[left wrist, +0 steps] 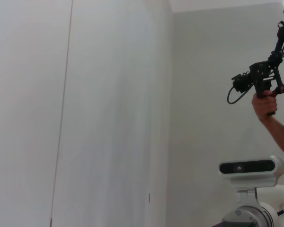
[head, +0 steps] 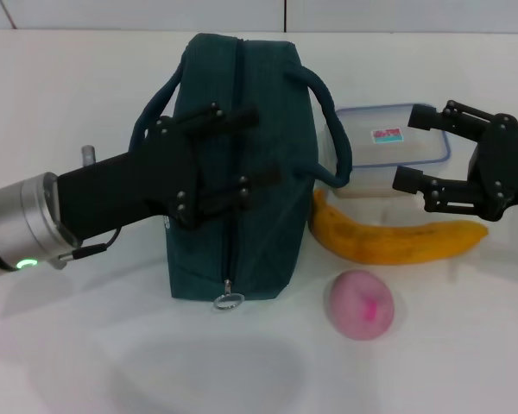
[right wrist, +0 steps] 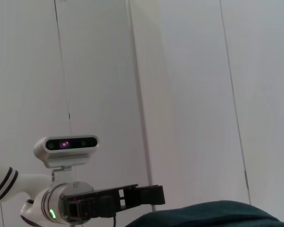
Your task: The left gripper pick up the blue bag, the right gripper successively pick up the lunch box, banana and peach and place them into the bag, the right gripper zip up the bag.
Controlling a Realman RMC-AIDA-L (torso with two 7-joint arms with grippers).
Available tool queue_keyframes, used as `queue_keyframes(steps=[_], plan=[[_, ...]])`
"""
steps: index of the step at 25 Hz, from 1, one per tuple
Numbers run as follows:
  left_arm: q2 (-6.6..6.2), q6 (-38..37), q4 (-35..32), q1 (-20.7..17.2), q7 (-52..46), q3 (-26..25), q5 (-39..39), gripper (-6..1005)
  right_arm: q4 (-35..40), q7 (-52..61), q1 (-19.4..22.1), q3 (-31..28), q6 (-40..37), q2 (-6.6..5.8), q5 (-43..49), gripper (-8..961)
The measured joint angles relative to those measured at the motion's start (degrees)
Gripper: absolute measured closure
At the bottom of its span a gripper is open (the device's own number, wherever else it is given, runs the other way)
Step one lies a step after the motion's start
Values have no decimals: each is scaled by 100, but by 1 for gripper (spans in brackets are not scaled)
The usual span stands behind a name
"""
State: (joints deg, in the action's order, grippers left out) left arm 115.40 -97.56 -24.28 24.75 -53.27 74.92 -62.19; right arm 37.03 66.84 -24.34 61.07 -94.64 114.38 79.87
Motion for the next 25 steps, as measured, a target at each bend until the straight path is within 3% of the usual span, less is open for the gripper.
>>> queue_keyframes(steps=[5,17,25], plan=[[9,34,41,9,91,-4,-3,310,-33,33,-25,35,-23,-38,1,83],[182,114,66,-148,209,-17,61,330,-79,3,5,16,47,2,83,84],[7,640,-281,-102,-1536,-955,-105,344,-87,-62,54,-4,18,11,75,83]])
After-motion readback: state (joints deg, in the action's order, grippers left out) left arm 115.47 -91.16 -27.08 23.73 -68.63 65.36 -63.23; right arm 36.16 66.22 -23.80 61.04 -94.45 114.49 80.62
